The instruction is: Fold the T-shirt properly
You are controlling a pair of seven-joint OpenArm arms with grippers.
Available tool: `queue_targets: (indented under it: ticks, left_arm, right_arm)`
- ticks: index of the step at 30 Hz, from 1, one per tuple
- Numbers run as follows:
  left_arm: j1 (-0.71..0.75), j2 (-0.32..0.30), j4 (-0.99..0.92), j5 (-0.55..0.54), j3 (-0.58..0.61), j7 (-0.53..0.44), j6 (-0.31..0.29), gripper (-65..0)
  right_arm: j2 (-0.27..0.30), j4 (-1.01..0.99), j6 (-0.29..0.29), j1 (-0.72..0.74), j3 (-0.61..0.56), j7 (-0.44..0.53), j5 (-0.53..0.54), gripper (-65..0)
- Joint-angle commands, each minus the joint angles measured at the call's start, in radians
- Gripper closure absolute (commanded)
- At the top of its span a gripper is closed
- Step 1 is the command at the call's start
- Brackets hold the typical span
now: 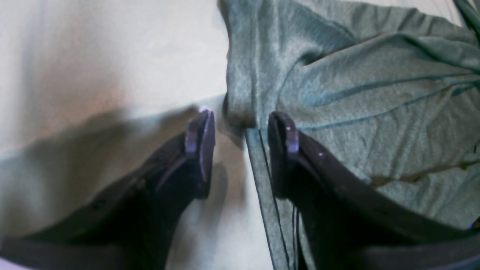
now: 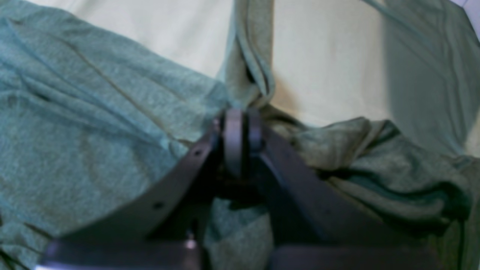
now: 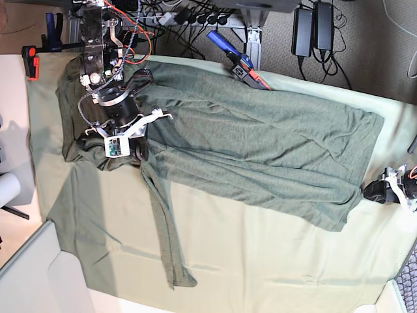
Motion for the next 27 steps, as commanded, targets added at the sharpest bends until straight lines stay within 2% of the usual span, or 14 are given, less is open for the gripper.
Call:
queue_targets:
  ticks: [1,5,8,9,10,15,18,23,27]
  left_arm:
    - [-0.025,-0.017,0.014,-0.019,-0.007,-0.026,-0.009,-27.1]
    - [-0.025,-0.014,0.014,-0.019,-0.007,-0.029,-0.009,-27.1]
    - [-0.025,-0.014,0.014,-0.018,-0.007,-0.029,-0.009,-27.1]
    - [-0.025,-0.014,0.014,-0.018,-0.007,-0.029,-0.009,-27.1]
    - [-0.025,-0.014,0.014,-0.018,-0.007,-0.029,-0.009,-27.1]
    - [-0.024,-0.014,0.014,-0.018,-0.007,-0.015,-0.009,-27.1]
    - [-0.024,-0.015,0.014,-0.018,-0.007,-0.002,-0.009,-27.1]
    - [-0.024,-0.029,0.014,-0.021,-0.006,0.002,-0.009,-27.1]
    - [-0.024,-0.038,0.014,-0.041,-0.006,0.003,-0.009,-27.1]
  right_arm:
    - [0.011,0.020,0.003,0.008,0.005,0.026,0.004,0.0]
    - [0.010,0.020,0.002,0.010,0.006,0.028,0.004,-0.7]
    - [-0.006,0.020,0.001,0.023,0.013,0.063,0.004,-29.7]
    - [-0.011,0.020,-0.001,0.032,0.014,0.073,0.003,-36.8]
    - [-0.019,0.020,-0.005,0.047,0.016,0.073,0.003,-41.1]
    - [-0.082,0.014,-0.011,0.157,0.035,0.072,-0.005,-42.6]
    - [-0.135,-0.052,-0.017,0.256,0.037,0.073,-0.056,-42.6]
    - [-0.211,-0.342,-0.040,0.458,0.037,0.137,-0.151,-42.6]
    - [-0.241,-0.623,-0.074,0.600,0.037,0.162,-0.241,-42.6]
